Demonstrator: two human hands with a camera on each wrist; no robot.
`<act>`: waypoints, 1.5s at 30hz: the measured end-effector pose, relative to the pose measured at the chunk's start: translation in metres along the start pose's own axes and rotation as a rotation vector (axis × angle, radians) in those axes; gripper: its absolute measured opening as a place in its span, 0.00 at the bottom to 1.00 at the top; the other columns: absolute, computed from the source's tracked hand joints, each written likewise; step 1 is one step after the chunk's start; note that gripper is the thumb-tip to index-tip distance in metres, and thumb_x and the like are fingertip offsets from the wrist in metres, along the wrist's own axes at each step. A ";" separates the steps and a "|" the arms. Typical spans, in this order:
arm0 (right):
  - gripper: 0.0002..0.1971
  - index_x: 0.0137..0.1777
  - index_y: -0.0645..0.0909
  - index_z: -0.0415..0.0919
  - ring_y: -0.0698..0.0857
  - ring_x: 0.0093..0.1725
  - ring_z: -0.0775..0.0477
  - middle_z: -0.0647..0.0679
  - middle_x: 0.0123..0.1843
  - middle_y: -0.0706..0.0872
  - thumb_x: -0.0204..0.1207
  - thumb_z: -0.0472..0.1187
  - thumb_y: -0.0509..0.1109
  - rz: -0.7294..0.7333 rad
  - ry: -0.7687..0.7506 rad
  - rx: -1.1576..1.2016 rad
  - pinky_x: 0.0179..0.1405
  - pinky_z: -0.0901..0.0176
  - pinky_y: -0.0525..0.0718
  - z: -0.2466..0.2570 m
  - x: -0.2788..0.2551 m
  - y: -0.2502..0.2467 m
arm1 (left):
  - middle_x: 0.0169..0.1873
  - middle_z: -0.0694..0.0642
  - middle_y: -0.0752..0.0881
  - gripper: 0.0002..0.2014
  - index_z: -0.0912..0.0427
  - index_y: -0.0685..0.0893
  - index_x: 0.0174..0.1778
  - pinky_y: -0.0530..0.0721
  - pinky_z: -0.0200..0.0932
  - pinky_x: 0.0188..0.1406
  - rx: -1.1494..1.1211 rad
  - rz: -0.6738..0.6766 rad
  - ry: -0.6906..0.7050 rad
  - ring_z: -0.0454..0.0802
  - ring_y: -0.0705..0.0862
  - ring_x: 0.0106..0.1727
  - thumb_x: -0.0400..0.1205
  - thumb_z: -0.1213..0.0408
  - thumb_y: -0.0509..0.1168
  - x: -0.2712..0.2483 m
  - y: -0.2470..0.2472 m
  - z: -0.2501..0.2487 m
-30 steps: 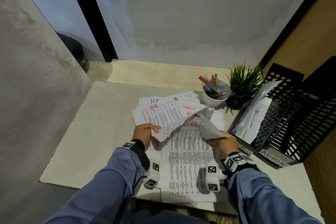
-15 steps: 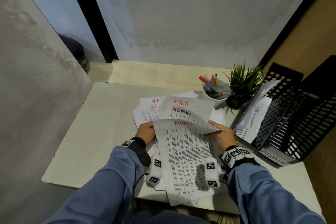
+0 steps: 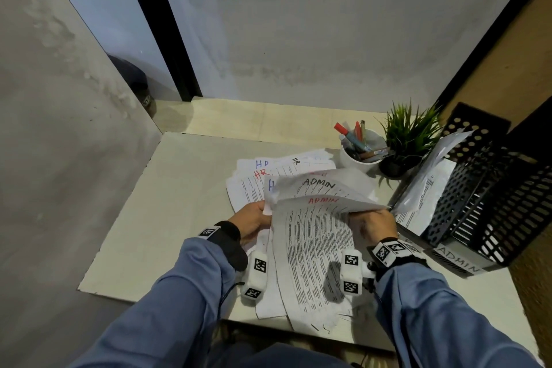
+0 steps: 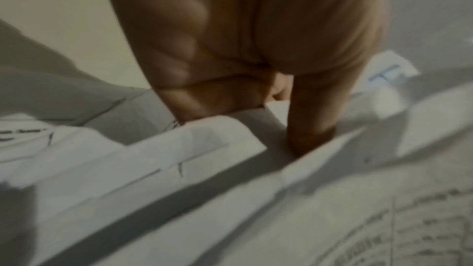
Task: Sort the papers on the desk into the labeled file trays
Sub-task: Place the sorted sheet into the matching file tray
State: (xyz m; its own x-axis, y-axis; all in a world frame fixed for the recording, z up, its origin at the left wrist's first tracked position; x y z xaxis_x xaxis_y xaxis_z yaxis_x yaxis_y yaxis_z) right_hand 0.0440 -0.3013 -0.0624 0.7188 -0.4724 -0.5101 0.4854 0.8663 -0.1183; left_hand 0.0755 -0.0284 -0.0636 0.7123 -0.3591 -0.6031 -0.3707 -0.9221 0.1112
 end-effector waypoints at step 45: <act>0.09 0.47 0.80 0.35 0.84 0.42 0.53 0.45 0.44 0.83 0.72 0.23 0.69 -0.031 -0.369 0.115 0.51 0.65 0.84 0.096 -0.094 -0.007 | 0.36 0.72 0.86 0.12 0.61 0.84 0.38 0.87 0.43 0.33 0.411 -0.409 0.475 0.61 0.83 0.31 0.80 0.55 0.68 -0.039 0.046 -0.106</act>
State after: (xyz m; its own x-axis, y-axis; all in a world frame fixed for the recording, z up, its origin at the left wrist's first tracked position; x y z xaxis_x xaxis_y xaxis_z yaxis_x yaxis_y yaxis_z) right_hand 0.0205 -0.2789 0.0677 0.8237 -0.5425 -0.1649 0.5469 0.8369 -0.0219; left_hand 0.0942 -0.0726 0.0488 0.9872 -0.1087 -0.1167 -0.1476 -0.9004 -0.4094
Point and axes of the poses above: each hand's wrist, its own x-axis towards the middle knuckle, its own y-axis out of the palm, z = x × y, the point moved 10 cm from there along x, towards the middle knuckle
